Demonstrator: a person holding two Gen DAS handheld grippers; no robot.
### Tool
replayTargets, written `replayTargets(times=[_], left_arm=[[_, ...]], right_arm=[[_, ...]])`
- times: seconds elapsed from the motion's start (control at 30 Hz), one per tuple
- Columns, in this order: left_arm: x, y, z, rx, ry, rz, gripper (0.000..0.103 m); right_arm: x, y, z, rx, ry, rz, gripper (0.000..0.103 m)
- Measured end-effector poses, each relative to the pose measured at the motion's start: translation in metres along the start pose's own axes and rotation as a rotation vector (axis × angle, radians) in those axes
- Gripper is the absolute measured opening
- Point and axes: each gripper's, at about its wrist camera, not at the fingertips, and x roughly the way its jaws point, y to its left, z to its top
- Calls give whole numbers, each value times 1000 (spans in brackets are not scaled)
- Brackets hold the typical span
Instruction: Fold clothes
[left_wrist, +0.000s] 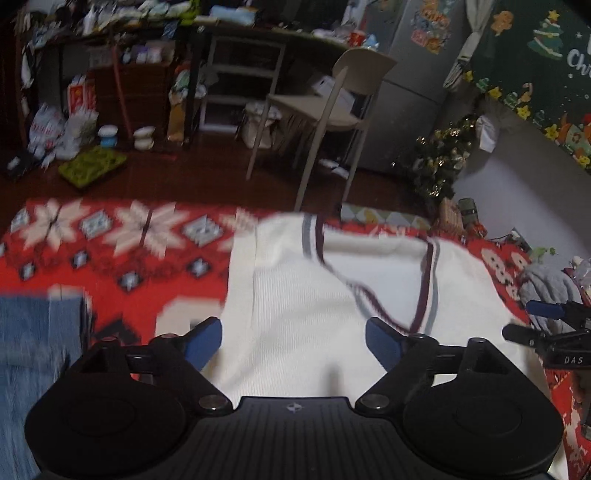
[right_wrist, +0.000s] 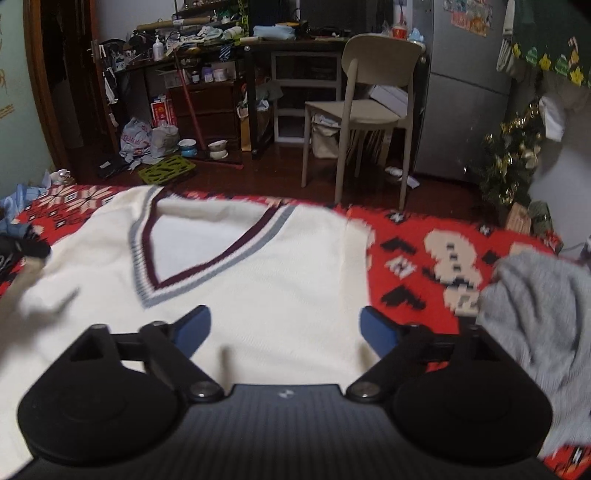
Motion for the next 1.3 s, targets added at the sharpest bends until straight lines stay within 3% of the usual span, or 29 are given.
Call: replayTargets(times=[0.1,0.2,0.3,0.37,0.47,0.77,0.9,1.0,1.03,1.1,1.2,1.3], left_arm=[[19,7,29,23,-20,39,88],[43,11,56,49,-14,105,87],[70,11,79,99,36,126,67],[84,12,91,92,62,117,44],[103,18,102,37,102,91,30],[136,11,94,112,226,94,30],[133,7,82,191,238,93,31],[134,7,75,216,214,112,41],[134,7,73,219,204,118,38],[133,4,69,209,191,92,11],[132,-7,66,270,160,117,8],[129,-5,77,224,73,160,8]], right_arm=[[13,-8,15,-14,-9,30,101],[26,-15,28,-8,-31,2,101],[36,-26,36,11,-44,-29,101],[42,-32,36,33,-43,-35,101],[50,-41,36,65,-41,-43,101],[69,-61,34,124,-28,-45,101],[72,-61,31,136,-19,-29,101],[74,-59,30,139,-17,-28,101],[74,-58,30,141,-18,-28,101],[75,-57,29,144,-18,-27,101],[75,-55,28,140,-16,-27,101],[75,-53,27,144,-14,-34,101]])
